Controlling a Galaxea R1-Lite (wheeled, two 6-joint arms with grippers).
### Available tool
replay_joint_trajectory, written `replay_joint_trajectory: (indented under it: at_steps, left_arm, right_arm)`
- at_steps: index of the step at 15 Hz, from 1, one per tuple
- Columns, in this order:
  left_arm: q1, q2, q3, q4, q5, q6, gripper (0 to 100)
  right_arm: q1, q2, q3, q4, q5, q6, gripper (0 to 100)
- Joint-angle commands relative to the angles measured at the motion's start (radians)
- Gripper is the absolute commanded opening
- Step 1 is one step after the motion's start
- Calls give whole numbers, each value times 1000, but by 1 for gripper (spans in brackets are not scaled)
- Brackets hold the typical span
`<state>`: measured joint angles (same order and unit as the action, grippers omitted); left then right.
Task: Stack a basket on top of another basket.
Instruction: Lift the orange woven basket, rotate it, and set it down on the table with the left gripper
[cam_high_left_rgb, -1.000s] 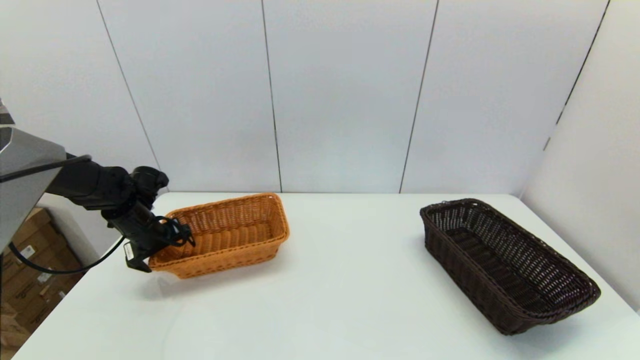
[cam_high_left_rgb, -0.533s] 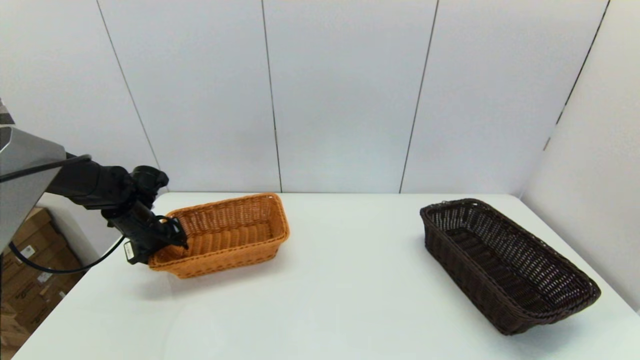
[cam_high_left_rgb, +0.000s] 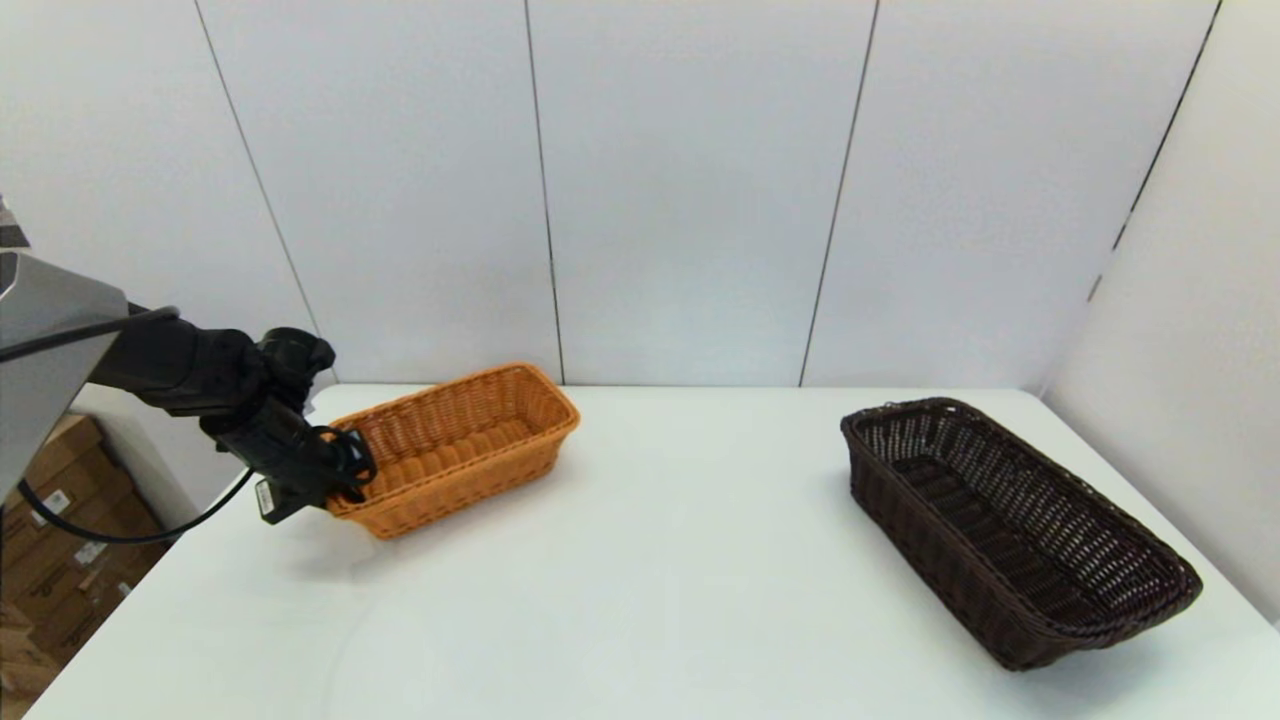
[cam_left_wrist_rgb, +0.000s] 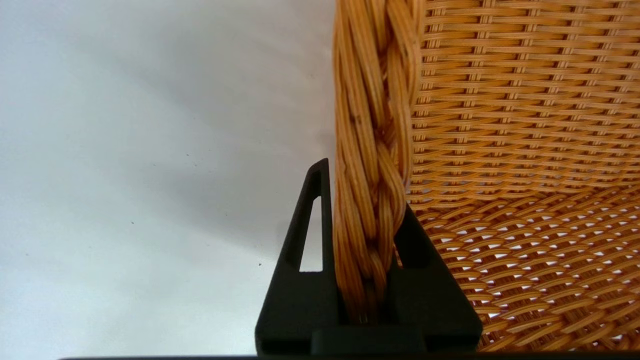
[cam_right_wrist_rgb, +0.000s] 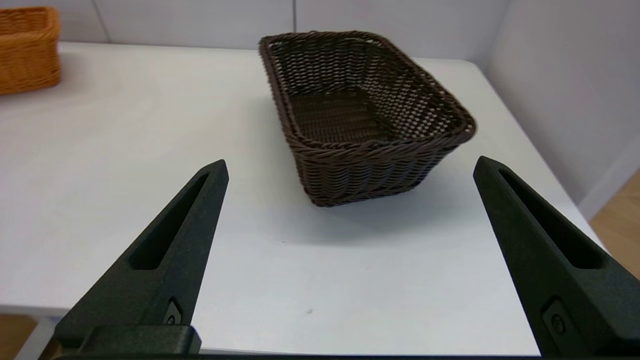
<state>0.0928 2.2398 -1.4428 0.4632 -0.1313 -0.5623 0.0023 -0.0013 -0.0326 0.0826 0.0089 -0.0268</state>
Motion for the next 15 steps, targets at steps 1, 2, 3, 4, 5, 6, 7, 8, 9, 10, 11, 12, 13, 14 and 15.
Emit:
replay_joint_trajectory:
  at_steps: [1, 2, 3, 4, 5, 6, 7, 8, 9, 10, 11, 12, 13, 14, 15]
  left_arm:
    - [-1, -46, 10, 9, -80, 4, 0]
    - [-1, -69, 18, 11, -113, 10, 0]
    - [-4, -94, 28, 12, -128, 21, 0]
    - [-7, -108, 33, 12, -131, 38, 0]
    - [-11, -126, 45, 12, -142, 55, 0]
    - [-15, -144, 56, 12, -171, 70, 0]
    - [-15, -158, 61, 14, -214, 87, 0]
    - [-16, -175, 71, 22, -257, 102, 0]
    - [-27, -200, 93, 25, -301, 136, 0]
    - [-41, -221, 125, 23, -327, 183, 0]
    - [-67, -239, 151, 23, -338, 229, 0]
    - [-99, -250, 162, 23, -338, 251, 0]
    - [-136, -259, 163, 23, -338, 248, 0]
    - [-174, -266, 163, 25, -338, 242, 0]
    - [-220, -270, 162, 22, -337, 211, 0]
  right_arm:
    - [1, 0, 0, 0, 0, -1, 100]
    - [-1, 1, 0, 0, 0, -1, 100]
    - [1, 0, 0, 0, 0, -1, 100]
    - [1, 0, 0, 0, 0, -1, 100]
    - [1, 0, 0, 0, 0, -1, 100]
    - [1, 0, 0, 0, 0, -1, 100]
    - [1, 0, 0, 0, 0, -1, 100]
    - [1, 0, 0, 0, 0, -1, 100]
    - [1, 0, 0, 0, 0, -1, 100]
    - [1, 0, 0, 0, 0, -1, 100]
    - [1, 0, 0, 0, 0, -1, 100]
    - [1, 0, 0, 0, 0, -1, 100]
    - [1, 0, 0, 0, 0, -1, 100]
    - [1, 0, 0, 0, 0, -1, 100]
    - [1, 0, 0, 0, 0, -1, 100]
